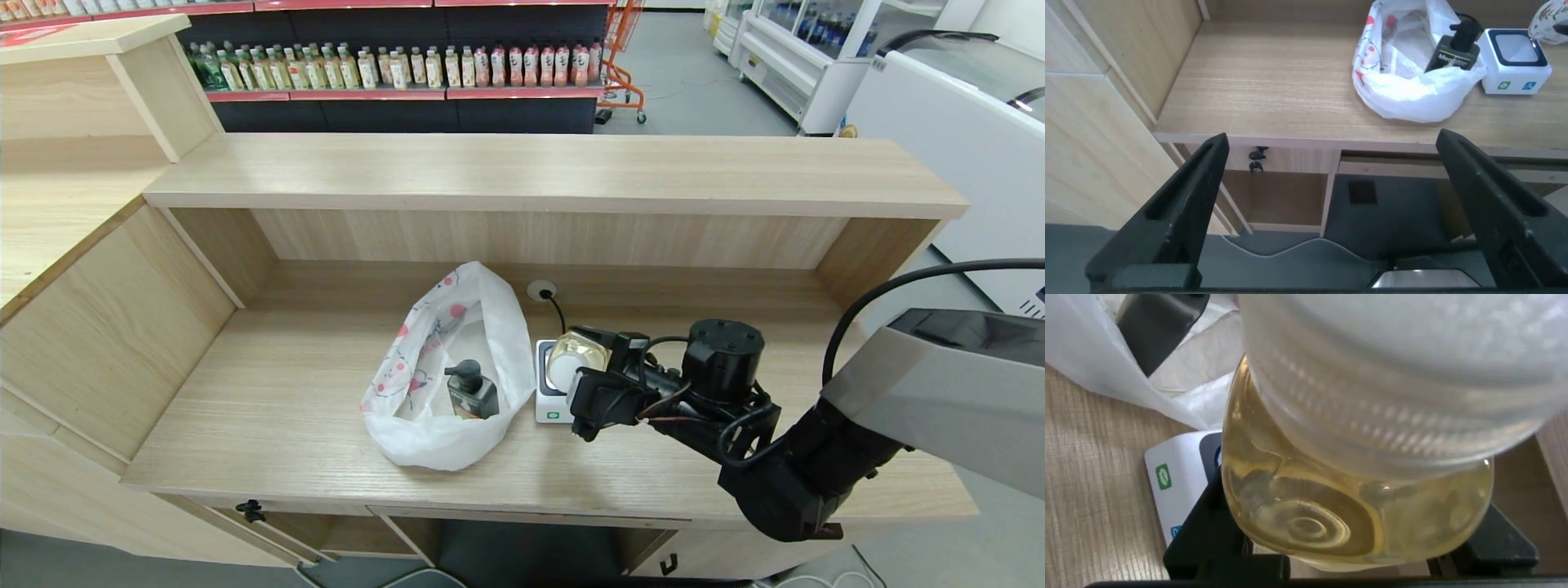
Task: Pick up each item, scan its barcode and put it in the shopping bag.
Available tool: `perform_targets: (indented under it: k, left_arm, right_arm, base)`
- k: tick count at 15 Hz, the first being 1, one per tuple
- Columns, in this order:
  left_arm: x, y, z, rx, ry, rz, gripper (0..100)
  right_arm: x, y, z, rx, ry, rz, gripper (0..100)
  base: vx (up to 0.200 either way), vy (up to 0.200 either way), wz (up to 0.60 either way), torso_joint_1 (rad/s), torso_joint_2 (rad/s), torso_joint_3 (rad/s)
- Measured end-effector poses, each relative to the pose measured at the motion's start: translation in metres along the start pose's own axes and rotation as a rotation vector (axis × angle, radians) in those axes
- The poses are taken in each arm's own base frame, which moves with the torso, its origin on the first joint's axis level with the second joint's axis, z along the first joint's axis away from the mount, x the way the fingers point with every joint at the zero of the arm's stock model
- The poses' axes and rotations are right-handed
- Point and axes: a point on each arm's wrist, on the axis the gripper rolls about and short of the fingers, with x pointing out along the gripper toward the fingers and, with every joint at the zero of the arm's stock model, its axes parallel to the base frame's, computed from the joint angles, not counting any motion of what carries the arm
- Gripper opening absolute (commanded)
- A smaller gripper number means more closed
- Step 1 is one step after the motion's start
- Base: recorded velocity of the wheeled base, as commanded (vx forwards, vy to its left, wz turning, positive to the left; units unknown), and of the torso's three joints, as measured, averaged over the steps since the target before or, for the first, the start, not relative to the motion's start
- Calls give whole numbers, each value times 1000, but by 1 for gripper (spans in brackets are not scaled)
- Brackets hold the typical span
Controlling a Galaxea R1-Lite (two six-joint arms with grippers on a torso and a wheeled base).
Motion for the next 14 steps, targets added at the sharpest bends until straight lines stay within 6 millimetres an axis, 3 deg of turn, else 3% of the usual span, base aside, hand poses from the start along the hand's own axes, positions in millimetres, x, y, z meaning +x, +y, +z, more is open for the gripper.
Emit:
perform_targets:
  k: [6, 14]
  left_arm:
    - [0, 0, 0, 2, 0, 1, 100]
    - [0, 0, 0, 3, 0, 1, 100]
  right_arm:
    - [2, 1, 2, -1, -12, -10, 0]
    - [7, 24, 13, 18, -46, 27, 0]
  base:
    - [0, 0, 0, 0, 0, 0]
    - [0, 0, 0, 0, 0, 0]
